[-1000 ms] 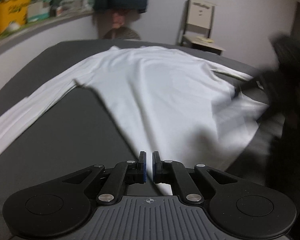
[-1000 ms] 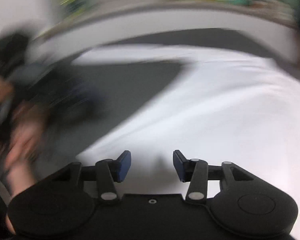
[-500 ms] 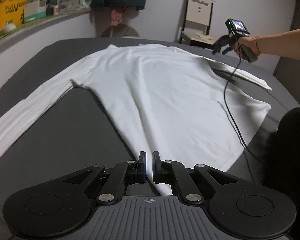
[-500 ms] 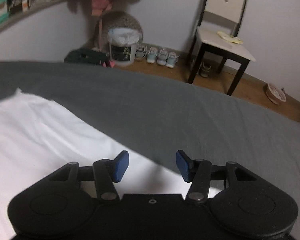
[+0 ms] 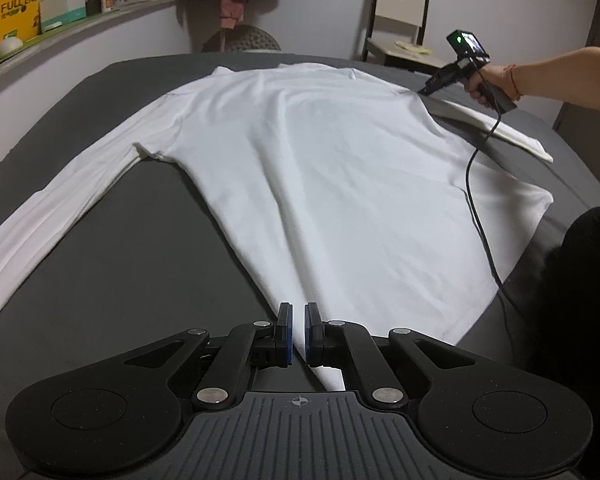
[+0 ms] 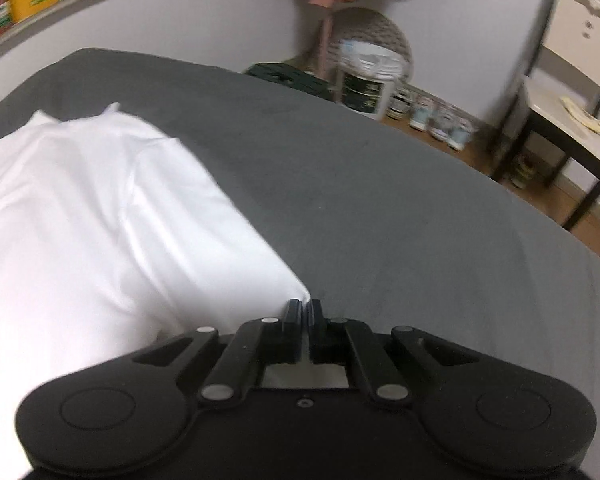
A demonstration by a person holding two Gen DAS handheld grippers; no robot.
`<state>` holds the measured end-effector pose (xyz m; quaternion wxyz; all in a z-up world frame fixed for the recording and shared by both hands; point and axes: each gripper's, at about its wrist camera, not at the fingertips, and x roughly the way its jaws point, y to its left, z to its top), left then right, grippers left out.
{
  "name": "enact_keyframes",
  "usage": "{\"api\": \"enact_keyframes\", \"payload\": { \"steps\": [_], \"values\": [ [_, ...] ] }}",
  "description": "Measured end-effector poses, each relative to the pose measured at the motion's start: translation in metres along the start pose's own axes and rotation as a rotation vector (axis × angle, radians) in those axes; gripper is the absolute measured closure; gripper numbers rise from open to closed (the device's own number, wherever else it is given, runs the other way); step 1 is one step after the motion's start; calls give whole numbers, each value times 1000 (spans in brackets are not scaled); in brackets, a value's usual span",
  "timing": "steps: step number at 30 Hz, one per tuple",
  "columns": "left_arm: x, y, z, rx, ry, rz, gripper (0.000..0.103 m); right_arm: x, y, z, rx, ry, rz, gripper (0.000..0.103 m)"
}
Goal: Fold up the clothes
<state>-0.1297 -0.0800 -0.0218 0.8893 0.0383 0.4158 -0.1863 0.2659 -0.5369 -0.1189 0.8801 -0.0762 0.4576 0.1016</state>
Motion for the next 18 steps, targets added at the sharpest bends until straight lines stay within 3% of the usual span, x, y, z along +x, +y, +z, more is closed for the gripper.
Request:
{"api": "enact_keyframes", "payload": {
  "steps": [7, 13, 16, 18],
  "values": [
    [5, -3, 4, 10, 24, 11, 100, -10, -16, 9, 82, -141, -104, 101],
    [10, -2, 5, 4, 43, 20, 100, 8, -20, 16, 117, -173, -224, 101],
    [13, -1, 5, 4, 54, 19, 100, 16, -26, 11, 173, -133, -232, 99],
    [15, -1, 5, 1, 60, 17, 100, 14, -34, 6, 204, -126, -217, 75]
  ]
}}
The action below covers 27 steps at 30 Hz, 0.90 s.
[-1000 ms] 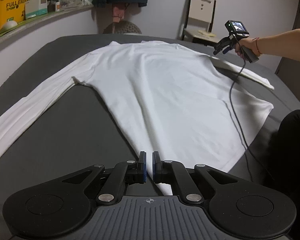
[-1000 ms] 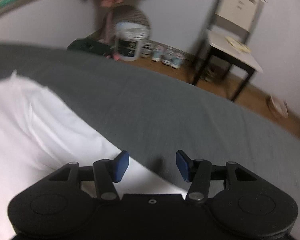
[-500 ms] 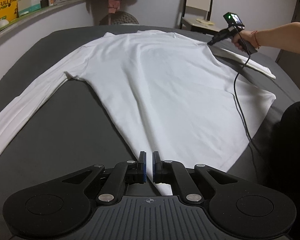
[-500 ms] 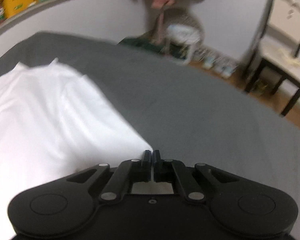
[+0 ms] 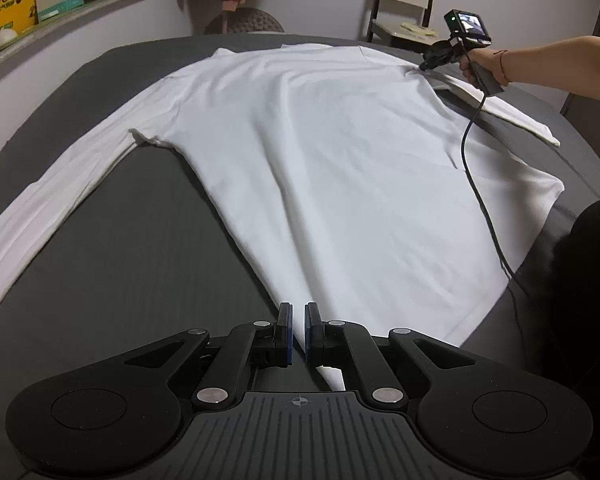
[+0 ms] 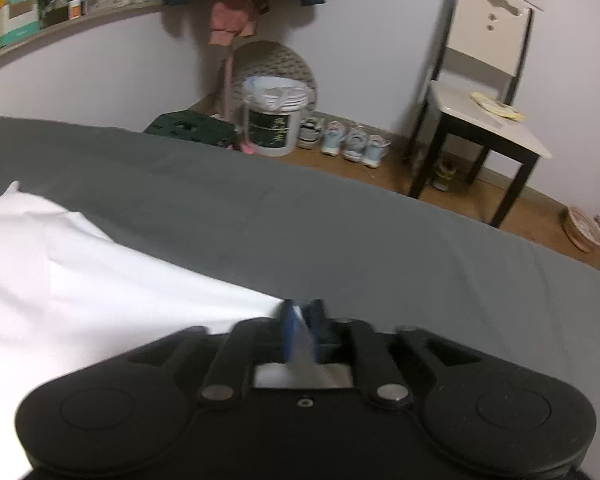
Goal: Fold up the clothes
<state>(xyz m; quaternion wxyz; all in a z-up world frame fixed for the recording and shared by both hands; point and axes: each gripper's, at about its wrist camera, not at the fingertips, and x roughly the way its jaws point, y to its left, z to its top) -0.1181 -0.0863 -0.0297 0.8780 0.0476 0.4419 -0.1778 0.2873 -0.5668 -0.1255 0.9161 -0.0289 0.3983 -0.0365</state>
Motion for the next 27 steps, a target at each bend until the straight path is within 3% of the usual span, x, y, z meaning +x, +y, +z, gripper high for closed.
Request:
{"api": "enact_keyframes", "payload": {
  "steps": [3, 5, 9, 12, 15, 22, 26, 27],
  "values": [
    [2, -1, 0, -1, 7, -6, 100, -19, -26, -4, 48, -21, 86, 72],
    [2, -3, -1, 12, 8, -15, 100, -41, -57, -11, 79, -52, 96, 68],
    [-4, -8, -3, 43, -7, -30, 100, -85, -140, -36, 186, -40, -1, 64],
    [-10, -13, -4, 63, -21, -35, 100, -120, -197, -79, 261, -5, -106, 59],
    [-13, -17, -4, 86, -25, -36, 100, -148, -238, -123, 389, 36, -145, 58],
    [-14, -27, -2, 142, -14, -40, 100, -156, -263, -185, 618, 20, -85, 53],
    [-14, -28, -1, 143, -7, -29, 100, -142, -261, -191, 737, -70, -60, 52],
    [-13, -27, 0, 137, -3, -28, 100, -141, -261, -192, 775, -94, -55, 57]
  ]
}}
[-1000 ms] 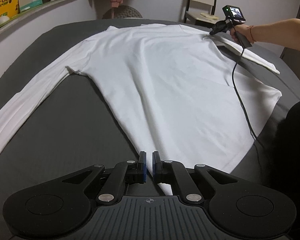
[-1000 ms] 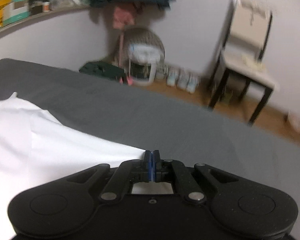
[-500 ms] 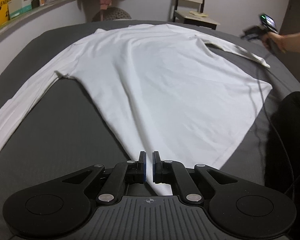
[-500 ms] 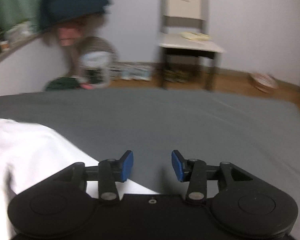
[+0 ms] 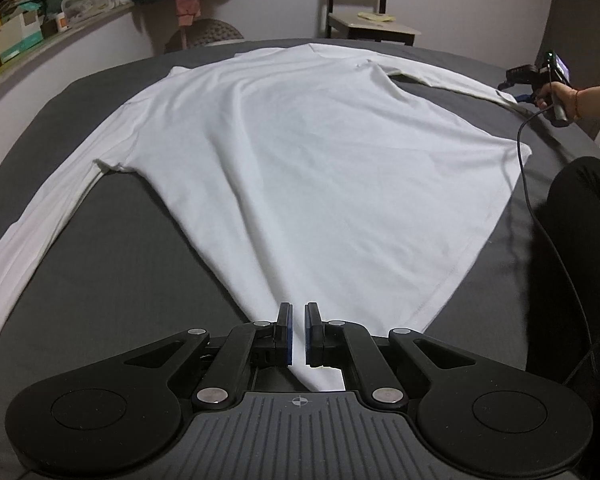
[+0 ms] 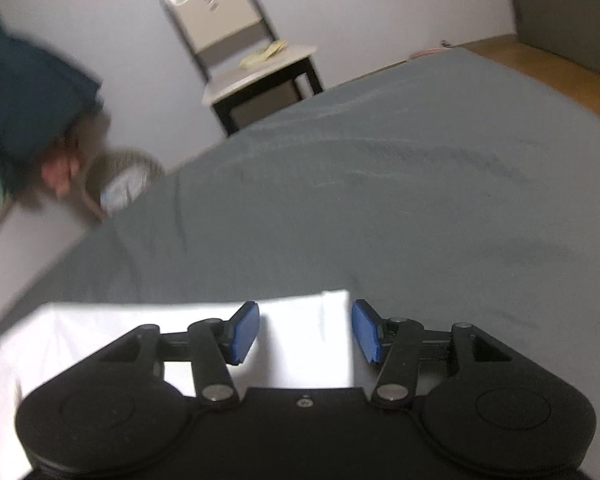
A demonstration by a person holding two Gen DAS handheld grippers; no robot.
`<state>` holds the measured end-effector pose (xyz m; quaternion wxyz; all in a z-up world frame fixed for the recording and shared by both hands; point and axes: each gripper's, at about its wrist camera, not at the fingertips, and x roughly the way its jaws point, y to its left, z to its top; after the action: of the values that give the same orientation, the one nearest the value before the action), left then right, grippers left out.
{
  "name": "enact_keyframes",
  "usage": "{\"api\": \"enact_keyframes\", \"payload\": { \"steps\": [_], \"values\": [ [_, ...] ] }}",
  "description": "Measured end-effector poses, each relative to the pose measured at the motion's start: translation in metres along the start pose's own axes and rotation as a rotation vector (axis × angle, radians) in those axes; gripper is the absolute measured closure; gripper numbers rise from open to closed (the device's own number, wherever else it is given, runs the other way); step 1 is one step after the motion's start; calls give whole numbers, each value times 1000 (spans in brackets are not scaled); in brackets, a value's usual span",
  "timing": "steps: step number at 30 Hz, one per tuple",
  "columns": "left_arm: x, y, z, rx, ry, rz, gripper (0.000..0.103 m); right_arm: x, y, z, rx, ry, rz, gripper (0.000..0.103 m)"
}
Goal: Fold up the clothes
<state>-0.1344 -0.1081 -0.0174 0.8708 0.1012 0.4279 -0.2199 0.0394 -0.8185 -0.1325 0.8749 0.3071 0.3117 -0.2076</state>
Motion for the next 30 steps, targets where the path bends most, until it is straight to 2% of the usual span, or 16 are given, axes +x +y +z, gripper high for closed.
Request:
{"api": "enact_keyframes", "payload": {
  "steps": [1, 2, 4, 7, 11, 14, 18, 20, 24, 27, 30],
  "values": [
    [1, 0, 0, -2, 4, 0, 100, 3, 0, -1, 23, -3, 9, 67],
    [2, 0, 1, -3, 8, -1, 100, 6, 1, 0, 31, 15, 21, 96],
    [3, -1, 2, 1, 11, -7, 100, 6, 10, 2, -2, 22, -24, 95],
    [2, -3, 3, 9, 8, -21, 100, -11, 30, 21, -27, -73, 3, 96],
    [0, -4, -1, 13, 1, -36, 100, -55, 81, 74, -34, -197, 149, 96],
    [-5, -3, -3, 6, -16, -38, 100, -103, 136, 109, -104, -252, 308, 96],
    [-12, -2, -6, 5, -44, -44, 100, -171, 221, 115, -226, -239, 562, 96],
    [-14, -2, -8, 5, -56, -51, 100, -202, 259, 100, -281, -212, 674, 96],
    [-20, -2, -11, -2, -90, -67, 100, -251, 334, 41, -425, -100, 900, 96],
    [-29, 3, -14, -34, -136, -74, 100, -264, 372, -35, -549, 27, 1015, 96],
    [-39, 13, -18, -94, -191, -78, 100, -246, 381, -125, -651, 191, 1047, 96]
  ]
}}
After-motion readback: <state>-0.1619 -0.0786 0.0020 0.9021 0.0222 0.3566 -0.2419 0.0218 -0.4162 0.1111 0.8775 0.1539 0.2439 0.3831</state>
